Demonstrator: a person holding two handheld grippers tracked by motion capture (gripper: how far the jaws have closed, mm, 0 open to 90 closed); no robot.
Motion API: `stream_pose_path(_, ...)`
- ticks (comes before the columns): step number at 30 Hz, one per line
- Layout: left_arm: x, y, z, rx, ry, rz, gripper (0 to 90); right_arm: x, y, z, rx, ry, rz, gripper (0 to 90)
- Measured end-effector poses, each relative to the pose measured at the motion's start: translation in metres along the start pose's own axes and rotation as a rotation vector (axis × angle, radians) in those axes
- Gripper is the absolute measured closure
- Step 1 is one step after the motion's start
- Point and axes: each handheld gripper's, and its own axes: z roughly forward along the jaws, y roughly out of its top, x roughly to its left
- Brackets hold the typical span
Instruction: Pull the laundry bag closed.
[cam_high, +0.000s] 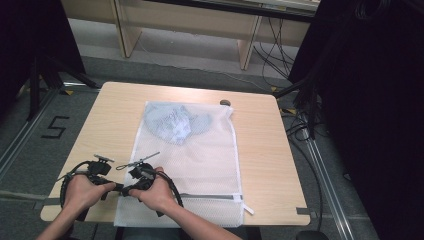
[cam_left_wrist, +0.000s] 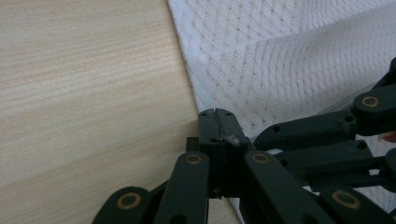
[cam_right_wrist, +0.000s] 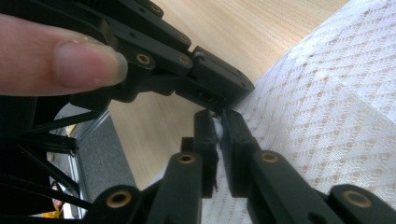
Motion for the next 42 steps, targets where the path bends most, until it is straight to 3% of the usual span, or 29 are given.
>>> stream_pose_path(5, -0.003, 0.001, 0.001, 0.006, 0.022, 0.019, 90.0, 0.0, -0.002, 0.0, -0.01, -0.003, 0.01, 86.7)
stream_pose_path(19, -0.006, 0.0, 0.001, -0.007, 0.03, 0.028, 90.0, 0.002, -0.004, -0.001, -0.022, -0.028, 0.015, 86.8)
stream_pose_path(20, -0.006, 0.0, 0.001, -0.003, 0.039, 0.05, 90.0, 0.002, -0.005, -0.003, -0.026, -0.05, 0.028, 86.8)
stream_pose_path(22, -0.007, 0.0, 0.001, -0.003, 0.046, 0.053, 90.0, 0.002, -0.005, -0.003, -0.035, -0.051, 0.022, 86.8)
stream_pose_path(23, -0.01, -0.001, 0.002, -0.008, 0.045, 0.033, 90.0, 0.002, -0.005, -0.004, -0.036, -0.056, 0.026, 86.8)
stream_pose_path(24, -0.01, 0.0, 0.002, -0.006, 0.052, 0.055, 90.0, 0.001, -0.005, -0.004, -0.04, -0.053, 0.015, 86.9)
stream_pose_path(25, -0.009, 0.0, 0.002, -0.007, 0.058, 0.083, 90.0, 0.001, -0.006, -0.005, -0.037, -0.06, 0.039, 86.9)
stream_pose_path(27, -0.01, 0.0, 0.002, -0.011, 0.06, 0.085, 90.0, 0.001, -0.007, -0.006, -0.04, -0.061, 0.064, 86.9)
stream_pose_path(28, -0.013, -0.001, 0.002, -0.009, 0.063, 0.054, 90.0, 0.0, -0.007, -0.005, -0.047, -0.045, 0.062, 86.9)
stream_pose_path(30, -0.011, 0.0, 0.002, -0.013, 0.072, 0.103, 90.0, 0.0, -0.008, -0.005, -0.056, -0.069, 0.058, 87.0)
stream_pose_path(35, -0.013, -0.001, 0.002, -0.008, 0.077, 0.099, 90.0, 0.002, -0.008, -0.006, -0.049, -0.08, 0.093, 87.0)
stream_pose_path(37, -0.012, 0.0, 0.001, -0.003, 0.081, 0.12, 90.0, 0.001, -0.008, -0.006, -0.048, -0.079, 0.097, 87.0)
stream_pose_path(38, -0.012, 0.0, 0.001, -0.003, 0.081, 0.119, 90.0, 0.001, -0.008, -0.006, -0.046, -0.07, 0.11, 87.0)
stream_pose_path(39, -0.015, -0.002, 0.003, -0.018, 0.075, 0.072, 90.0, 0.0, -0.008, -0.005, -0.053, -0.071, 0.098, 87.0)
stream_pose_path(42, -0.015, -0.002, 0.002, -0.016, 0.078, 0.081, 90.0, 0.0, -0.008, -0.005, -0.053, -0.066, 0.125, 86.9)
